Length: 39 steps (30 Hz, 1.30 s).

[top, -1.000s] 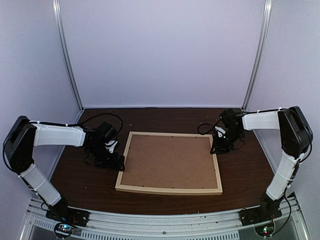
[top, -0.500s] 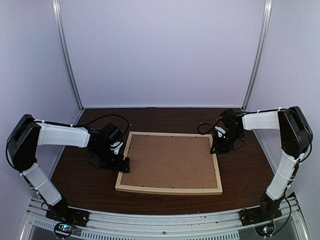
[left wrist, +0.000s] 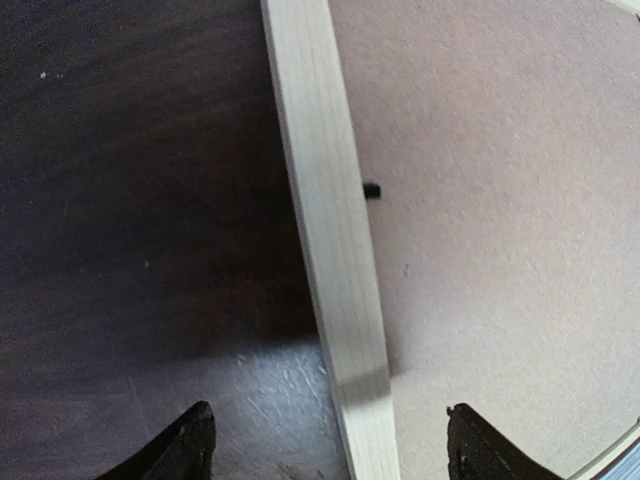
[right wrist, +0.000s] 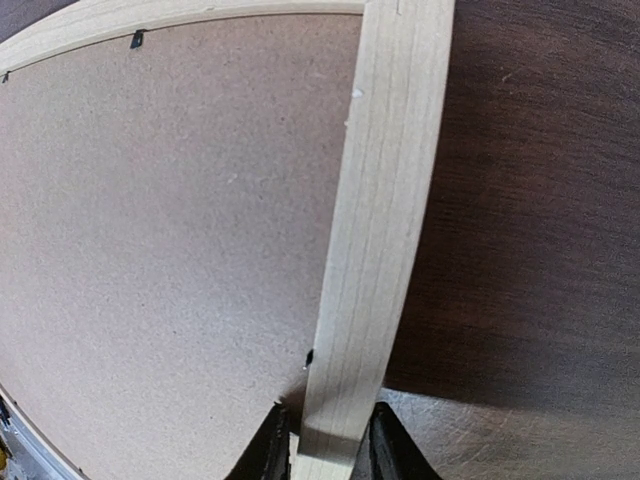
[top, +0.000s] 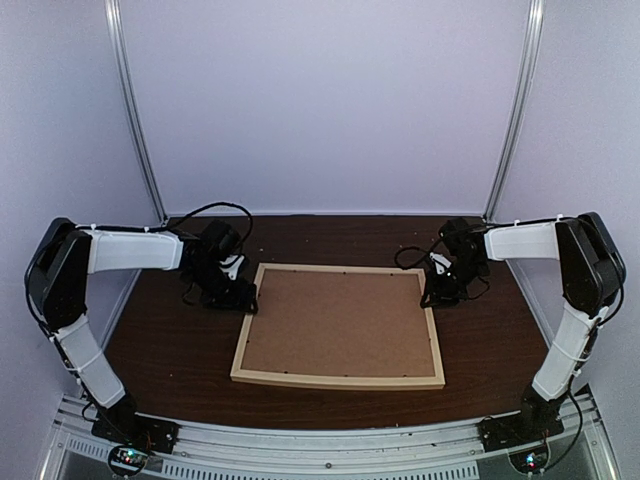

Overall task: Put the photo into the frame
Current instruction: Press the fastener onto the backboard.

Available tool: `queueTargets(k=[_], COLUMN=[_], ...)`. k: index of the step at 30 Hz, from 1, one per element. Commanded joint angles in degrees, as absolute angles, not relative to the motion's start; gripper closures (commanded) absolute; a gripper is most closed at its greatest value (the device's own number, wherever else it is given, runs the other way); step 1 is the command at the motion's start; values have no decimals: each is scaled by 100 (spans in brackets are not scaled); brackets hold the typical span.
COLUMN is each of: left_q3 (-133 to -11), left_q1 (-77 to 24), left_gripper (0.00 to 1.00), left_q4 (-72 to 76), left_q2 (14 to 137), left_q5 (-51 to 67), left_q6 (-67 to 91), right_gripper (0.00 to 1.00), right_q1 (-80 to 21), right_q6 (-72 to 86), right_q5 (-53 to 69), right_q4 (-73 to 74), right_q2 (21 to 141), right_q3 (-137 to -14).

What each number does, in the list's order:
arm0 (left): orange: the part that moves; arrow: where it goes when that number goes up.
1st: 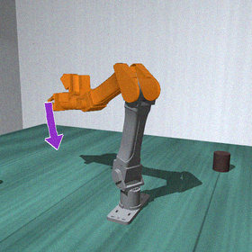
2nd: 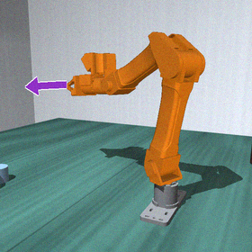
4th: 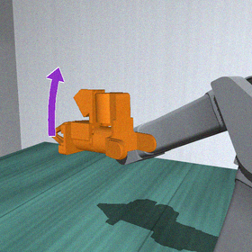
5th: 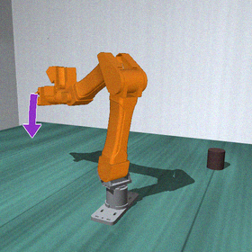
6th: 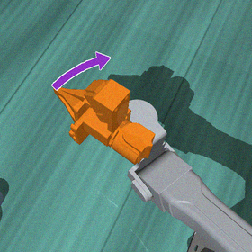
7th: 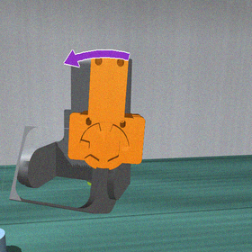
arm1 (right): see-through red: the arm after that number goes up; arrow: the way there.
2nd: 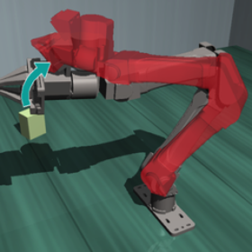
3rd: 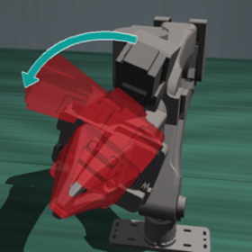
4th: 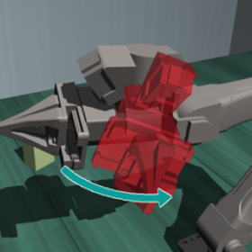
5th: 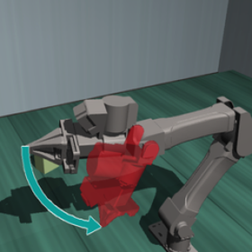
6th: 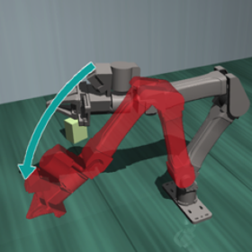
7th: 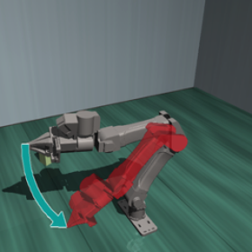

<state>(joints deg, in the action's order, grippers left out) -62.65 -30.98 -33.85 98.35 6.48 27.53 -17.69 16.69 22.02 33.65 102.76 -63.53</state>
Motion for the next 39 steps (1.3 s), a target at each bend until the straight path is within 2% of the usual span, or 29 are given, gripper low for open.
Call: queueTargets(k=[1,8,15,26,32,39], left_q3=[-6650,-6969,-6962,-6583,-6289,-6018], left_q1=[-2799,-2663,-2663,-2672,-2709,-2901], left_gripper=[26,43,53,77,87,95], left_q4=[-3226,-3076,-2952,-2595,-2345,-2220], left_q2=[10206,10654,10831,10837,10716,10430], left_q5=[951,1398,1671,1845,1865,1615], left_q6=[2514,2453,2461,2688,2979,3333], right_gripper=[73,73,70,48,42,39], right_q1=[-1846,-1846,-1846,-1848,-1846,-1846], right_q6=[1583,1584,1590,1607,1656,1688], right_q5=[2035,1987,1927,1804,1849,1719], right_q4=[3309,3368,3393,3534,3616,3760], right_q2=[10439,10326,10268,10067,9882,9656], right_q3=[-6283,-6249,-6232,-6392,-6459,-6542])
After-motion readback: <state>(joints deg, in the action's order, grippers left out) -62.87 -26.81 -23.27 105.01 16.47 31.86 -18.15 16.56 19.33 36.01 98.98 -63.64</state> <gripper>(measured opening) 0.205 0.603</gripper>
